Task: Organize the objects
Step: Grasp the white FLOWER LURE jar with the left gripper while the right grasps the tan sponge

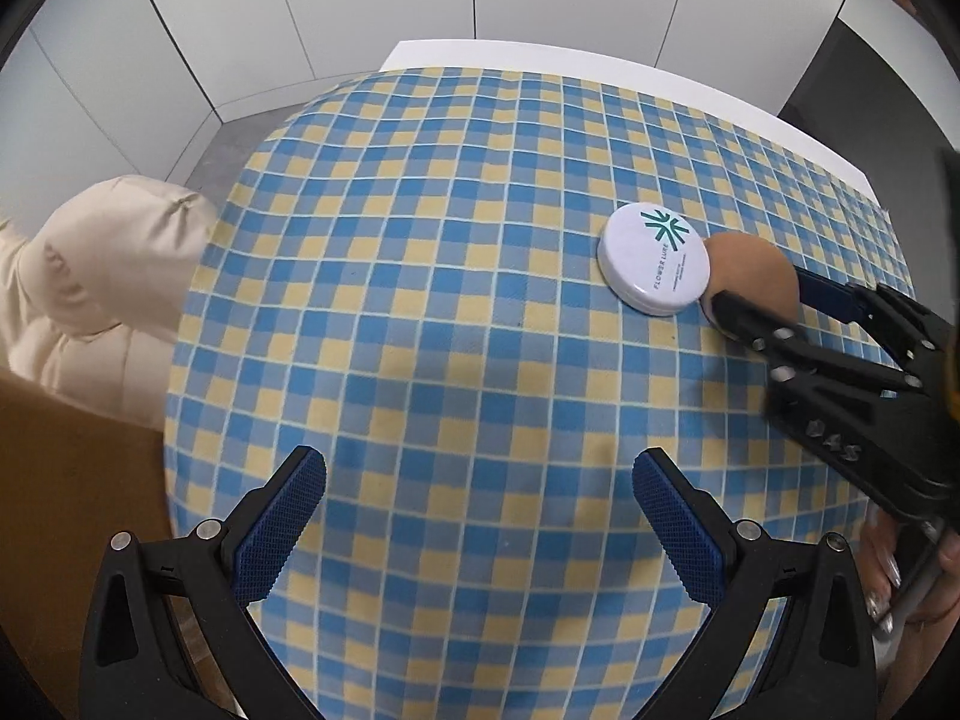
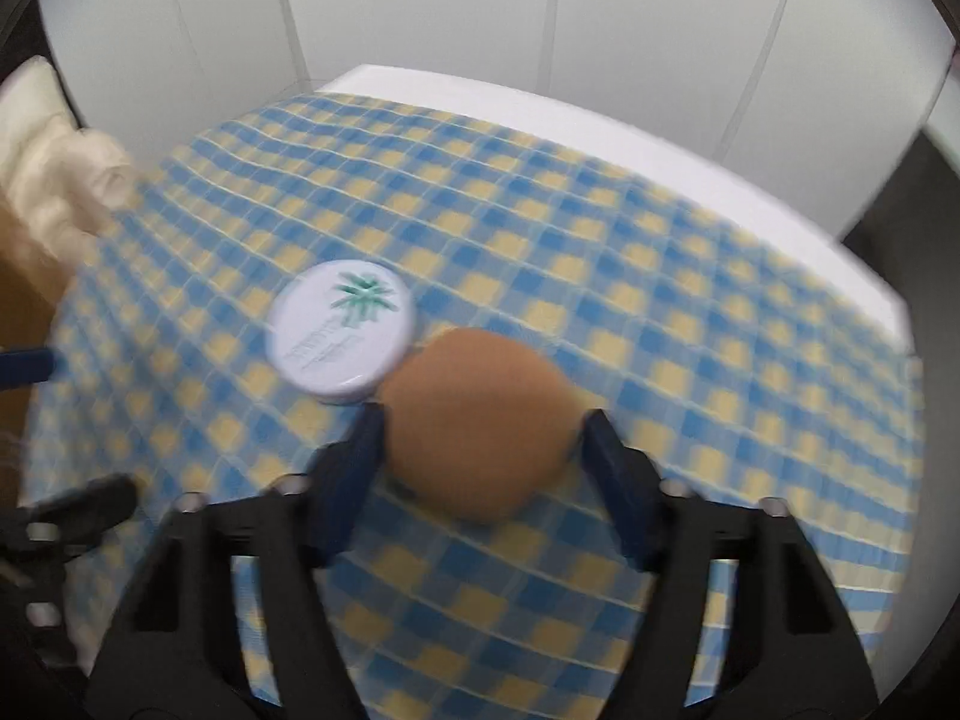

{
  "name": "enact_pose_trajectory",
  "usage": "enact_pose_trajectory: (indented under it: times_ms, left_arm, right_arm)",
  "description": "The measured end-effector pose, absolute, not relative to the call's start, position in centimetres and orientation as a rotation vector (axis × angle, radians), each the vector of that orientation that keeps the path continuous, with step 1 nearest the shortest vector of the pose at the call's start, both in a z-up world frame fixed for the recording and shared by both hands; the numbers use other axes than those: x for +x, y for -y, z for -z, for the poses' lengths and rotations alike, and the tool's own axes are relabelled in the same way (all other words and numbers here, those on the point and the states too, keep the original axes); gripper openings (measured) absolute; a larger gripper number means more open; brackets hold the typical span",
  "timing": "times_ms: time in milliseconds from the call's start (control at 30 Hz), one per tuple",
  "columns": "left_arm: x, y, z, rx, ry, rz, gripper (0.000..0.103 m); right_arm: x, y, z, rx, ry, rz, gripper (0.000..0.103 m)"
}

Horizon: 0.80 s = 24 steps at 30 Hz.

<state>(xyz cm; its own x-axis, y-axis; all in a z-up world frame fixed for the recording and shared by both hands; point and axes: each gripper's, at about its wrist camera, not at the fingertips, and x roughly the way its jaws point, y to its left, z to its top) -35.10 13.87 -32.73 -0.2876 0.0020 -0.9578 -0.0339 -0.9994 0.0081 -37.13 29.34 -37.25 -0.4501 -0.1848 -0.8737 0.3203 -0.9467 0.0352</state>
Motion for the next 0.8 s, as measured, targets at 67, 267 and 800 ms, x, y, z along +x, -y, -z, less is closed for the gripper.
enact_pose_trajectory:
  times_ms: [67, 267, 800]
  left_arm:
    - [-35.6, -14.4, 33.1, -1.810, 0.004, -2.486, 0.102]
    - [-38.6, -17.1, 35.4, -1.756, 0.037, -2.453, 0.102]
    - [-42.6, -21.6, 34.6, -1.583, -0.069, -2.610, 0.058]
  right_arm:
    - [-36.8, -30.4, 37.2, 1.457, -0.138, 2.466, 0.052]
    - [-35.2, -34.8, 36.1, 1.496, 0.018, 2.532, 0.043]
    - [-34.3, -35.2, 38.3, 1.601, -0.068, 2.641, 0.064]
